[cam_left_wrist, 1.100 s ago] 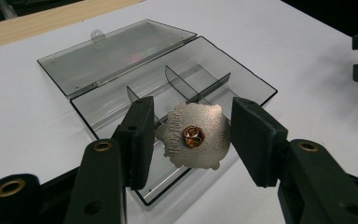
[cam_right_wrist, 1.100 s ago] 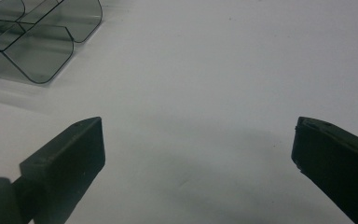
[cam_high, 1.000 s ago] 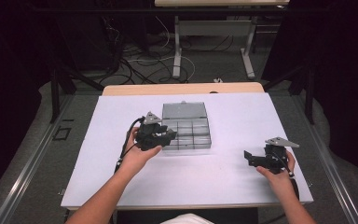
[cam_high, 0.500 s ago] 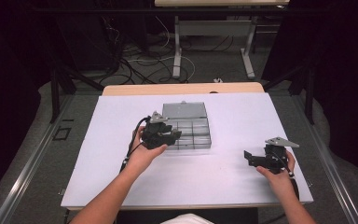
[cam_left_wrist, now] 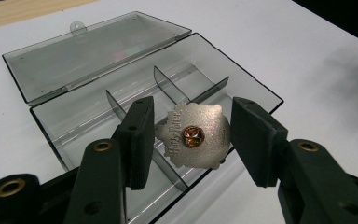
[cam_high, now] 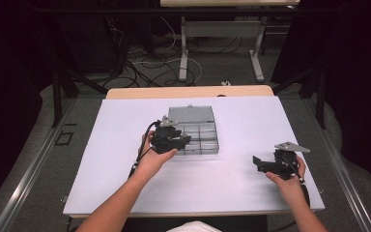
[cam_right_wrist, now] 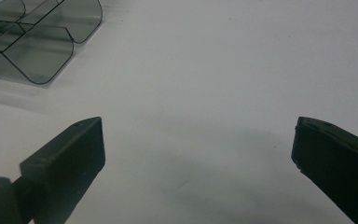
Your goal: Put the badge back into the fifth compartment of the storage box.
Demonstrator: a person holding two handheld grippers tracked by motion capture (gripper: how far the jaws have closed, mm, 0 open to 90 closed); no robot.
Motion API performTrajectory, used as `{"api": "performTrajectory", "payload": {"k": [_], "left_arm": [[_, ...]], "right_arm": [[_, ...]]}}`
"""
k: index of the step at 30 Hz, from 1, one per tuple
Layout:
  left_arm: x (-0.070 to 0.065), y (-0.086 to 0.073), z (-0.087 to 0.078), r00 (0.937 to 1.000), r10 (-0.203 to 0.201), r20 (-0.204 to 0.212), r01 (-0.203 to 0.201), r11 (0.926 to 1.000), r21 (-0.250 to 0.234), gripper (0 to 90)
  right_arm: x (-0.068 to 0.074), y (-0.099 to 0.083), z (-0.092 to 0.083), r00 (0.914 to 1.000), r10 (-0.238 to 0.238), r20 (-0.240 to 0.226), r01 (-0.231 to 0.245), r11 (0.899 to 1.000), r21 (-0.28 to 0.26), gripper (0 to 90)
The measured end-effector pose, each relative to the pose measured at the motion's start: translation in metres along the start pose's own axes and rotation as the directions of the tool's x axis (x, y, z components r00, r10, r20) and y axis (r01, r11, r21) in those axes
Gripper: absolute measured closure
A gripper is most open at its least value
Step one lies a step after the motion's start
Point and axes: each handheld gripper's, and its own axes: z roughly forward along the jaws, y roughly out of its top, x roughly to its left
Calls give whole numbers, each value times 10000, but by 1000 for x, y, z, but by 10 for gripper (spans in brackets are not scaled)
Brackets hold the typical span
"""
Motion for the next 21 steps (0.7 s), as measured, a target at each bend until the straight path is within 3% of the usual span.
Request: {"api": "performTrajectory", "payload": {"k": [4,21], "left_arm": [[-1,0,5,9999,-154,23,154,9999,14,509],[-1,-1,22,9999,-71,-84,72,9997,228,509]], "right_arm": [[0,0,0,10000,-44,6,44,10000,-7,24],[-1,0,1,10000,-47,-1,47,10000,16,25]]}}
